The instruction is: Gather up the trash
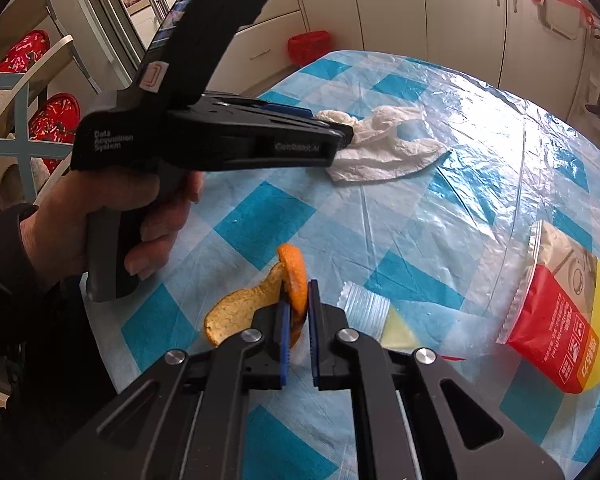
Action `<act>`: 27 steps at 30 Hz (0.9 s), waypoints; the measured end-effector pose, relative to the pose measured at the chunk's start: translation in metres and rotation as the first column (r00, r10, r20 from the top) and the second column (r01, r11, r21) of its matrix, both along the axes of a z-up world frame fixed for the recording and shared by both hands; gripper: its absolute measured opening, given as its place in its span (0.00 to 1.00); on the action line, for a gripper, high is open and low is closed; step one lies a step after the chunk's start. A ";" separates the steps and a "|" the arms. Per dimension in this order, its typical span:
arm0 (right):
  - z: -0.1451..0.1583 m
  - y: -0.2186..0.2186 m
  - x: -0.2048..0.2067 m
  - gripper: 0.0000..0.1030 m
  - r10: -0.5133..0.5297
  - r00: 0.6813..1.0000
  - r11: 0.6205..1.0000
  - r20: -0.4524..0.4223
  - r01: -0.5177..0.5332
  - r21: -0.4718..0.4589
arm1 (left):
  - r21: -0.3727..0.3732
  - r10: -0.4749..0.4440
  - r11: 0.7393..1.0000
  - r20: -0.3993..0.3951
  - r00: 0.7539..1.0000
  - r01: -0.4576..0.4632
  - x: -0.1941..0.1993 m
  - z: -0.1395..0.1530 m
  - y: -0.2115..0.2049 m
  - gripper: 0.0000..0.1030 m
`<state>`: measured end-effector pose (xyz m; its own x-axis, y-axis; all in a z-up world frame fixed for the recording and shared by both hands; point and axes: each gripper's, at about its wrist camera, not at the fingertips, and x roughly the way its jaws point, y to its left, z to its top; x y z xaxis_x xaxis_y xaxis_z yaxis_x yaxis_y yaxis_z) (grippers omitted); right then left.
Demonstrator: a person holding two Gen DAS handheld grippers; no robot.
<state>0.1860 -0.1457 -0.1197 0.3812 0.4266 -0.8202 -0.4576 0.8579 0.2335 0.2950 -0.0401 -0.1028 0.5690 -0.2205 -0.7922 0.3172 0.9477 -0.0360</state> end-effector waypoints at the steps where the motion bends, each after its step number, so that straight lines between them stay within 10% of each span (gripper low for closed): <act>1: 0.000 -0.001 0.000 0.08 -0.001 1.000 1.000 0.000 0.001 0.000 | -0.021 0.006 1.000 -0.004 1.000 -0.006 -0.001 0.001 0.002 0.34; 15: -0.002 -0.002 -0.007 0.08 0.003 1.000 1.000 -0.002 -0.003 -0.014 | -0.081 0.024 0.996 0.013 1.000 -0.023 -0.022 0.017 0.021 0.11; 20: -0.002 -0.001 -0.010 0.08 0.006 1.000 1.000 -0.002 -0.006 -0.018 | 0.021 -0.007 1.000 0.071 0.997 0.006 -0.017 0.017 0.013 0.49; 27: -0.003 -0.003 -0.007 0.11 0.010 1.000 1.000 -0.010 -0.010 -0.006 | 0.047 -0.060 0.997 0.017 0.998 0.059 0.012 0.001 0.004 0.46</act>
<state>0.1787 -0.1483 -0.1224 0.3684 0.4256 -0.8265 -0.4636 0.8547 0.2335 0.3074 -0.0359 -0.1019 0.5708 -0.2173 -0.7918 0.3729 0.9278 0.0143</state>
